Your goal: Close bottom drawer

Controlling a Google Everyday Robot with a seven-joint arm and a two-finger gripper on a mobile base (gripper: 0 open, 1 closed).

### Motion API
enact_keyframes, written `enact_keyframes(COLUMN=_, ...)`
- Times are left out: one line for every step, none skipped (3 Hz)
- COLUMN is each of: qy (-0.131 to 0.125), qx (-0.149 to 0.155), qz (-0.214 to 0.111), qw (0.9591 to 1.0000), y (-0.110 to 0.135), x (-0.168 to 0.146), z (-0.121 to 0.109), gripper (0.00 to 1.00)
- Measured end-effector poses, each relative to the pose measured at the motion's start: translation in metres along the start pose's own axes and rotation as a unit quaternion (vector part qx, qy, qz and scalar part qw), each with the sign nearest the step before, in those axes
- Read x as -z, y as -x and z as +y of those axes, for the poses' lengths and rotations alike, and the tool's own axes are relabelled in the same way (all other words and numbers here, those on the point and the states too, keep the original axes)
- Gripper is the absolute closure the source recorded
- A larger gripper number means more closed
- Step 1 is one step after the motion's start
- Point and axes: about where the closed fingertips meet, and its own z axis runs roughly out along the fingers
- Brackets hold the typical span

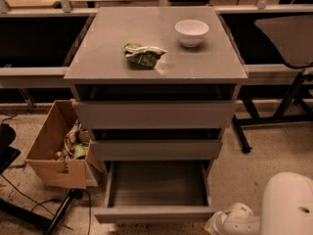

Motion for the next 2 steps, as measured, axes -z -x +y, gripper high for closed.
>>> enact_keyframes(qy=-0.028, qx=0.009, qz=-0.039, qw=0.9988, y=0.0178, x=-0.0065, z=-0.0366, gripper=1.00)
enact_keyframes(qy=-0.028, qx=0.009, qz=-0.039, qw=0.9988, y=0.0176, x=-0.0064, z=-0.0363, gripper=1.00)
